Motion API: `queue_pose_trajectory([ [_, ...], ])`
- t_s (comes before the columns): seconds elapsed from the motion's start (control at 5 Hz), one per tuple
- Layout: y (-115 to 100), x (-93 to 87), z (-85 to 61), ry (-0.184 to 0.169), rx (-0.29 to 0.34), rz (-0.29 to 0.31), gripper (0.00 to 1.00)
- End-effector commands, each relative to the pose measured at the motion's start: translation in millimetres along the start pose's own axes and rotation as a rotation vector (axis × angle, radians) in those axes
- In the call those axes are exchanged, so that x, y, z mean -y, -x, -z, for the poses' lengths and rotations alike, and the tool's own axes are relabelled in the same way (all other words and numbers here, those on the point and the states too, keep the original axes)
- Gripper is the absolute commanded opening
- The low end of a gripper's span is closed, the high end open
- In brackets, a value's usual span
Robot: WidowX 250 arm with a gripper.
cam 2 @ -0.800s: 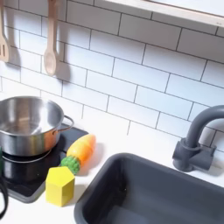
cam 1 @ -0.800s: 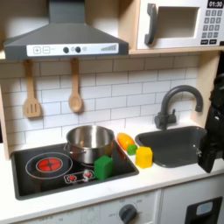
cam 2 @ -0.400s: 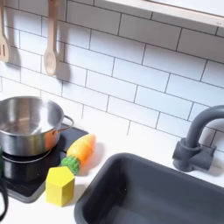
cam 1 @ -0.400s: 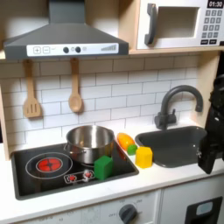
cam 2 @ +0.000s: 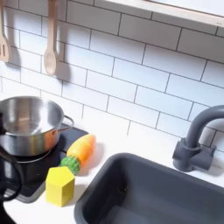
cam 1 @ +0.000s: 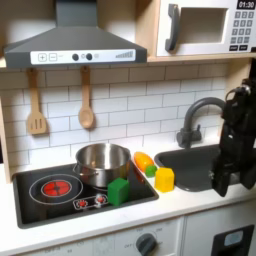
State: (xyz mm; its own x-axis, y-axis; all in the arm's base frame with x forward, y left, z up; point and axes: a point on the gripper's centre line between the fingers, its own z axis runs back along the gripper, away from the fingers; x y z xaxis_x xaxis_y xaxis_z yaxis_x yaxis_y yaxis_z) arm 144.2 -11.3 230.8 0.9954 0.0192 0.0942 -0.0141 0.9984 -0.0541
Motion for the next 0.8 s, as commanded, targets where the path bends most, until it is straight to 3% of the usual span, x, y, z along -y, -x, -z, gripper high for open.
queue_pose_trajectory([
  [0.0, -35.9, -6.5, 19.7, 0.018, -0.032, 0.056, 1.00],
  [0.6, -100.5, -12.2, 35.3, -0.014, -0.059, 0.057, 1.00],
])
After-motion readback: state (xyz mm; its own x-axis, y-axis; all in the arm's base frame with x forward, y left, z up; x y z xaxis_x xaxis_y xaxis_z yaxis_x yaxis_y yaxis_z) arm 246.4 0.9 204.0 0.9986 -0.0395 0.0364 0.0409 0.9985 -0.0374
